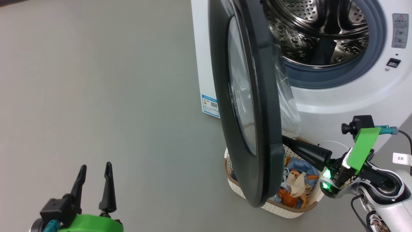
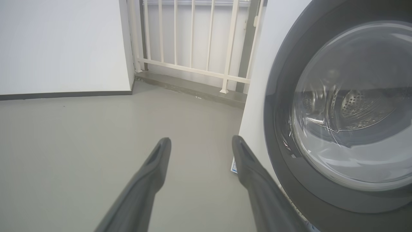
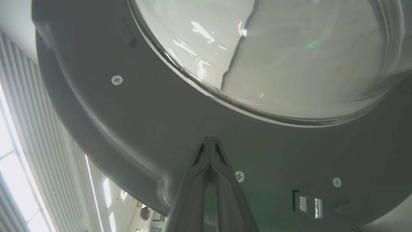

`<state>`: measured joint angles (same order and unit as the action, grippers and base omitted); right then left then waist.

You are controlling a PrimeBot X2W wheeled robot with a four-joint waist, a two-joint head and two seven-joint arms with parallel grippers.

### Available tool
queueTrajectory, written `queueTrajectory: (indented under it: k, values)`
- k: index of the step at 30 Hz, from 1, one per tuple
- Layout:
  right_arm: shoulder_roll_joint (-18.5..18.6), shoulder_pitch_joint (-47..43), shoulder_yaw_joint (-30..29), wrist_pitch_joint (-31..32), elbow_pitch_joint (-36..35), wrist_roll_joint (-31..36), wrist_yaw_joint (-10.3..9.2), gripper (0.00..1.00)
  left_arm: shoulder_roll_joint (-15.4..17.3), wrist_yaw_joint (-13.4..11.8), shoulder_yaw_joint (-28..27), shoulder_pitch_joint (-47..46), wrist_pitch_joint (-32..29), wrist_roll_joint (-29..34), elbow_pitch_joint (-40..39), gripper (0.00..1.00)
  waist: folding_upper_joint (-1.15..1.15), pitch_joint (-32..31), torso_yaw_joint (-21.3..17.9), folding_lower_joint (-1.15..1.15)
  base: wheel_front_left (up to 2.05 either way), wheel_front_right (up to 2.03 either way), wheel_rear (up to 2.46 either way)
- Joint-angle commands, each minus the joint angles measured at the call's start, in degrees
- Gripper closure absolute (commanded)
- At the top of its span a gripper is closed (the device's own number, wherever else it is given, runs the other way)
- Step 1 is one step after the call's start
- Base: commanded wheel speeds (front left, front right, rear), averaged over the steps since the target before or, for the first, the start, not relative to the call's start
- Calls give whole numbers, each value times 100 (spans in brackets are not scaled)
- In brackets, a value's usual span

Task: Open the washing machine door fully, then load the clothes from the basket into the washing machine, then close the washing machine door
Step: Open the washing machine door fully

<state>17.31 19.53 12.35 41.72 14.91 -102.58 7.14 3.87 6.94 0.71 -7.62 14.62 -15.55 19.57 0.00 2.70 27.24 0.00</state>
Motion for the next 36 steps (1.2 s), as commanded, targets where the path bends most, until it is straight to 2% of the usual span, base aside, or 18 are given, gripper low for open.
queueTrajectory:
  k: [1, 5, 9, 10, 11, 12, 19, 24, 29, 36]
  values:
    - [27, 104, -9, -29, -143, 82, 35, 100, 134, -44, -165, -74, 38, -38, -117, 0, 0, -25, -89, 0, 0, 0, 0]
    - [0, 110, -71, -85, -175, 117, 35, 98, 146, -41, -134, -74, 38, -47, -99, 0, 0, -63, -277, 0, 0, 0, 0]
    - [-12, 101, -116, -185, -195, 216, 35, 54, 151, -45, -114, -75, 38, -57, -92, 0, 0, -109, -497, 0, 0, 0, 0]
    - [-19, 98, -124, -215, -210, 250, 35, 40, 152, -44, -110, -73, 38, -63, -88, 0, 0, -126, -554, 0, 0, 0, 0]
    - [-35, 92, -133, -248, -230, 281, 35, 13, 155, -43, -105, -71, 38, -68, -84, 0, 0, -144, -615, 0, 0, 0, 0]
    - [-56, 84, -140, -279, -256, 310, 35, 0, 159, -41, -99, -73, 38, -74, -90, 0, 0, -159, -678, 0, 0, 0, 0]
    - [-192, 47, -311, -897, -699, 877, 35, 0, 189, -42, -60, -89, 38, -85, -194, 0, 0, -221, -1097, 0, 0, 0, 0]
    - [-209, -26, -316, -1601, -1056, 1620, 35, 0, 200, -43, -32, -65, 38, -107, -200, 0, 0, -247, -1373, 0, 0, 0, 0]
    - [-77, -119, -103, -2216, -1281, 2304, 35, 0, 205, -51, -17, -53, 38, -126, -217, 0, 0, -237, -1669, 0, 0, 0, 0]
    - [204, -226, 325, -3325, -1211, 3187, 35, 0, 184, -87, 8, -33, 38, -136, -236, 0, 0, -241, -2030, 0, 0, 0, 0]
